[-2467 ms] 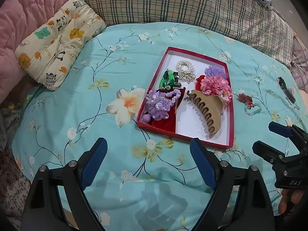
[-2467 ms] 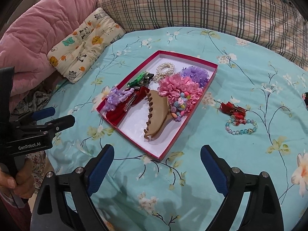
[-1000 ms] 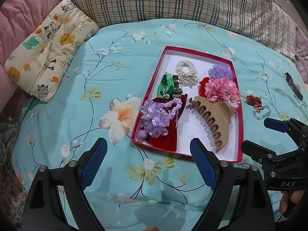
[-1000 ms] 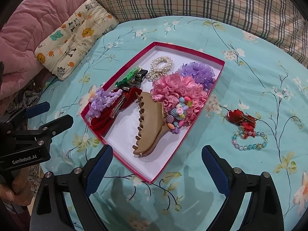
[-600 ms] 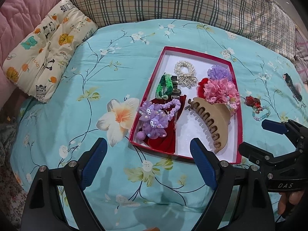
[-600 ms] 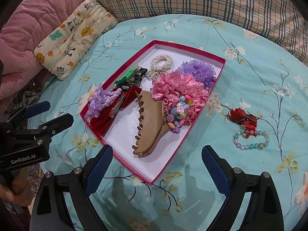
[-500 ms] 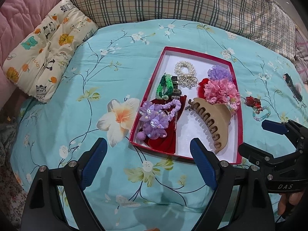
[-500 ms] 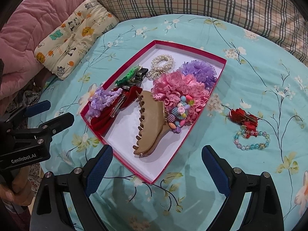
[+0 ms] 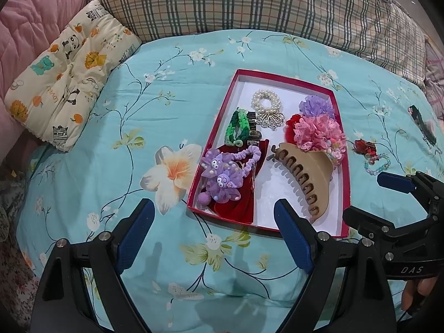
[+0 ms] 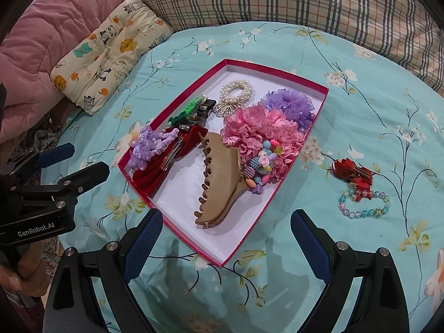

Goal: Organize jewelry

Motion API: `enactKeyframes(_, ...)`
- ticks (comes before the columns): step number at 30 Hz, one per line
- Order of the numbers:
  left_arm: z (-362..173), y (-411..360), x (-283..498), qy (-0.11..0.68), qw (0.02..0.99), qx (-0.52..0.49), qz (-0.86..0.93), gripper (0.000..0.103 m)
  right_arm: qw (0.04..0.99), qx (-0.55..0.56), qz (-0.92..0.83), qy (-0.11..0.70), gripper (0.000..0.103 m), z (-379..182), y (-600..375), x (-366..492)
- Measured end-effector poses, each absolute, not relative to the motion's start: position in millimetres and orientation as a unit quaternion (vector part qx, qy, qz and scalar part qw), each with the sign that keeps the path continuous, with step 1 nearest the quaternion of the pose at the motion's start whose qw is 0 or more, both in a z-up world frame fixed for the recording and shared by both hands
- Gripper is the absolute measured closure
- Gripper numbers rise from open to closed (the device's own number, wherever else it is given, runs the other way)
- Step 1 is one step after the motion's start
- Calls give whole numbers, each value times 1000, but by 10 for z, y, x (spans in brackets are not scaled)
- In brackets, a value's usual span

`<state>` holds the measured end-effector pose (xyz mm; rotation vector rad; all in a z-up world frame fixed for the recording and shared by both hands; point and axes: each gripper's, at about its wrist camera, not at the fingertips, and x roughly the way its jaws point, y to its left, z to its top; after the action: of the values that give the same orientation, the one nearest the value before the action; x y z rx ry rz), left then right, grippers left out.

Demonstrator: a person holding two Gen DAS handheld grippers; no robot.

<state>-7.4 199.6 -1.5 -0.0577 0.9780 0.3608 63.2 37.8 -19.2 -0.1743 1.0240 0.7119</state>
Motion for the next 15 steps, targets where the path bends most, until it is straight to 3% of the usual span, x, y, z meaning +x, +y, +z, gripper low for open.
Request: enactKeyframes(15,-4,2005,-81,460,870,-26,176,14,810,-79,334,475,8,-147,364,654)
